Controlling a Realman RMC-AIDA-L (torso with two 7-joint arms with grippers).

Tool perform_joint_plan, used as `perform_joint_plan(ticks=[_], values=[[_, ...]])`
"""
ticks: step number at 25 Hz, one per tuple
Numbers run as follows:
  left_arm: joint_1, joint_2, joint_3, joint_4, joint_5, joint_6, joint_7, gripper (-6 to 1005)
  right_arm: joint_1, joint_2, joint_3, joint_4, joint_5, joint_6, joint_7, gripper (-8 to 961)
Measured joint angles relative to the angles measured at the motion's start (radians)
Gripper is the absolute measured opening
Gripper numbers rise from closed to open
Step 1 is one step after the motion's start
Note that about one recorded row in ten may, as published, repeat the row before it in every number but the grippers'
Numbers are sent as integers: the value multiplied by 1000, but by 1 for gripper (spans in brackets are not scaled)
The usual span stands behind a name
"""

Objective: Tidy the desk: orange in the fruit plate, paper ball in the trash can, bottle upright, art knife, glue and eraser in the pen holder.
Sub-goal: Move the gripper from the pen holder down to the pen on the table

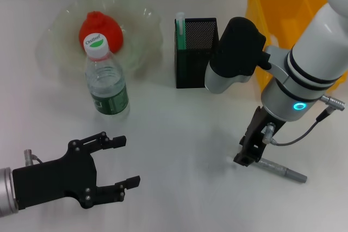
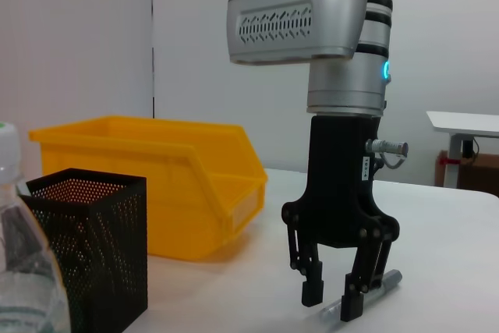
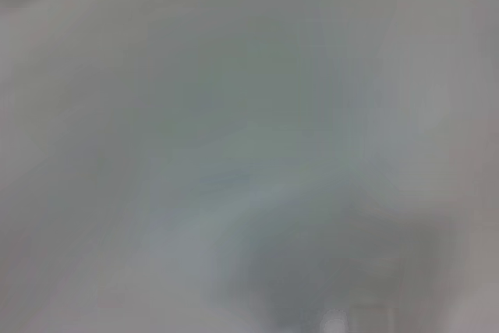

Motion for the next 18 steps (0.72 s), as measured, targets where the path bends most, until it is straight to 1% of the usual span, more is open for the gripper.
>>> perform_joint_plan(ticks=[3,8,18], values=[[-1,0,0,-1,0,0,0,813,0,0,-6,3,0,0,1,387],[-3,0,0,-1,0,-2,0,812,4,0,-9,8,0,-2,3,383],[-3,-3,2,-2,0,-2,0,813,4,0,-9,24,-12,-7,5,230]])
